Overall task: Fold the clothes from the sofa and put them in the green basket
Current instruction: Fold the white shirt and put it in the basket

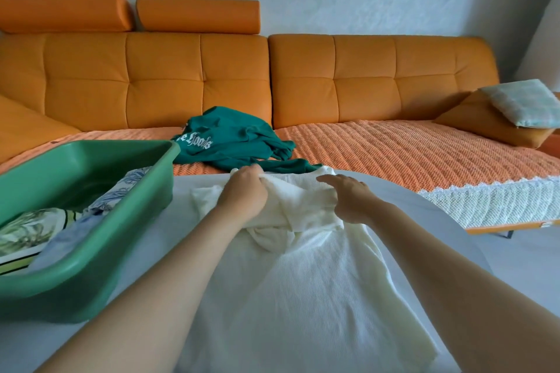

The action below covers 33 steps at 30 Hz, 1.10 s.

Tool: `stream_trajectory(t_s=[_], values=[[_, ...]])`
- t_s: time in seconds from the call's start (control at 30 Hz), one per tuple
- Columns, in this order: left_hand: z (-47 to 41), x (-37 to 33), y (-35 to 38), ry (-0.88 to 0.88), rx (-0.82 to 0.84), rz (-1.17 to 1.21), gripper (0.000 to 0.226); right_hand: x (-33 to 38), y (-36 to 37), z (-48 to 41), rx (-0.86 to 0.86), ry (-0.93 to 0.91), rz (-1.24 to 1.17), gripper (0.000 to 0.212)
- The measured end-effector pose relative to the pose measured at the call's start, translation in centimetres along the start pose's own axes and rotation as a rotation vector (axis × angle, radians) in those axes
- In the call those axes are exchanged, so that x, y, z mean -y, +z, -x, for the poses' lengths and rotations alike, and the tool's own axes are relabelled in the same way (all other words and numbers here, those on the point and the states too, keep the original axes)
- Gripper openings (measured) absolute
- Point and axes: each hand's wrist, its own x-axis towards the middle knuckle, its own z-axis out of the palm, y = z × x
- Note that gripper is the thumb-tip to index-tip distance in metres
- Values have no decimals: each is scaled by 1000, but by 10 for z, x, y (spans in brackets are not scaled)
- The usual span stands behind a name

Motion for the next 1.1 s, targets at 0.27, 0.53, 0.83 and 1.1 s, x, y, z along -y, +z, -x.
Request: stream_trajectory(t_s=[0.27, 0.53, 0.83, 1.1], values=[[-2, 21, -17, -178, 111, -554, 37, -8, 6, -3, -36, 68, -67, 70], [6, 5, 18, 25, 342, -128, 19, -12, 6, 2, -195, -40, -159, 30], [-27, -7, 2, -219, 215, -1, 16, -16, 4, 3, -66, -115, -114, 41], [-34, -34, 37, 23, 332, -236, 40, -34, 1, 20, 0, -58, -105, 35]])
